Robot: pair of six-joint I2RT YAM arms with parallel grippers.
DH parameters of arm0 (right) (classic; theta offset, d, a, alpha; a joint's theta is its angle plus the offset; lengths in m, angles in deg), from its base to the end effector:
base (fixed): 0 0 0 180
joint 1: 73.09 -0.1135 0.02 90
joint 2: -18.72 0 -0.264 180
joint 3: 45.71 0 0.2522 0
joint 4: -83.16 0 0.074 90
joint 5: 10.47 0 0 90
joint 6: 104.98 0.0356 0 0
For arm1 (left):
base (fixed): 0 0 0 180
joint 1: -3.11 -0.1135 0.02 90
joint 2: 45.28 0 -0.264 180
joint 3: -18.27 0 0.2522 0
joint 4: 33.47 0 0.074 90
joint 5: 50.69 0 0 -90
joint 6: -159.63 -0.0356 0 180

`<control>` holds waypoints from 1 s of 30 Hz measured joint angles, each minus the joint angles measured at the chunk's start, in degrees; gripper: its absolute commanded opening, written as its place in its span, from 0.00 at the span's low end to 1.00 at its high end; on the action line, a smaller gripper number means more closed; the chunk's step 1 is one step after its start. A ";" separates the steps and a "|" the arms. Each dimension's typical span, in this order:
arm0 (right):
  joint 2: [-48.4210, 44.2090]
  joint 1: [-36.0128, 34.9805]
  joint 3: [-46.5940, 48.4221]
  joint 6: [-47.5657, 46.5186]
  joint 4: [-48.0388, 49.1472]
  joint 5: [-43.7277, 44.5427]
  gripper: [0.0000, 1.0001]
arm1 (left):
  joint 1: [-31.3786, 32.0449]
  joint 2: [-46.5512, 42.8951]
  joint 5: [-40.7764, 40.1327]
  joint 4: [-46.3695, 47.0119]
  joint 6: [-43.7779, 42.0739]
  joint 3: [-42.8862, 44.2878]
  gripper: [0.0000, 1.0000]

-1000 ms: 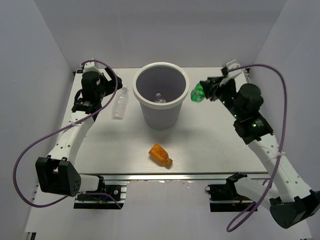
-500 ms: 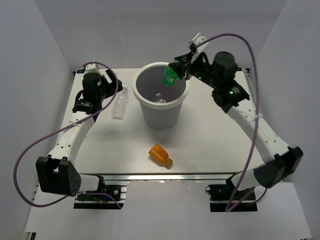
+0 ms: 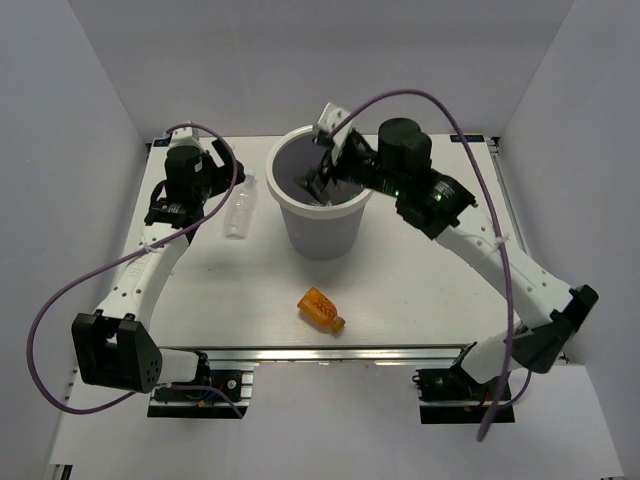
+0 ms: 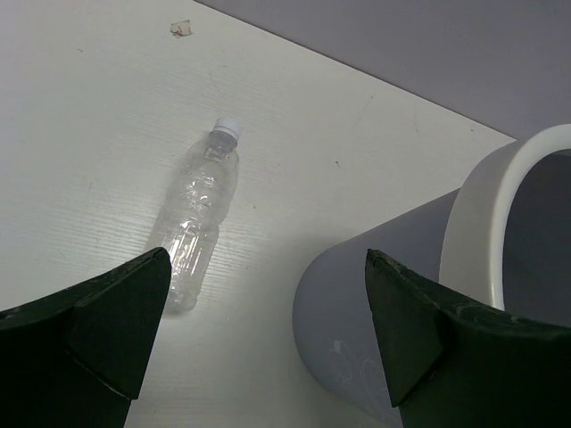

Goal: Put the plastic bottles in the bin

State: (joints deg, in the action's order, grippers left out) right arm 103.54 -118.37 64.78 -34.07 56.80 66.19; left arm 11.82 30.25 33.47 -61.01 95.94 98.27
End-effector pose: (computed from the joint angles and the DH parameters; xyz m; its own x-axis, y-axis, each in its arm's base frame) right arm 0.2278 0.2418 0.4844 0.2712 -0.1784 -0.9458 -0.8095 0.4893 -0.3244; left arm 0.3031 -0.0428 0.3459 -0.3730 -0.3889 -0.8424 -0.1196 0.9205 -0.3720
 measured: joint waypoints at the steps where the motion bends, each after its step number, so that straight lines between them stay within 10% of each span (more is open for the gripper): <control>1: -1.03 -2.03 -0.48 -1.31 -1.29 0.42 0.89 | -0.02 0.02 0.00 0.00 -0.15 0.00 0.98; 10: -11.82 -14.93 -28.98 -3.91 -5.31 -0.26 0.89 | -0.76 0.02 -0.24 -0.90 -1.09 0.00 0.98; 23: 3.56 -16.72 -48.87 8.92 8.57 8.46 0.89 | -1.14 3.48 -0.22 -1.38 -2.56 0.00 0.98; 30: 9.77 -16.92 -47.12 11.91 13.57 10.21 0.33 | -1.29 6.23 -0.22 -2.05 -3.21 0.07 0.98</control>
State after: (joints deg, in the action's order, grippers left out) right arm 113.31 -135.28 17.65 -22.16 70.37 76.40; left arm 10.54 36.48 33.25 -63.07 92.73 98.34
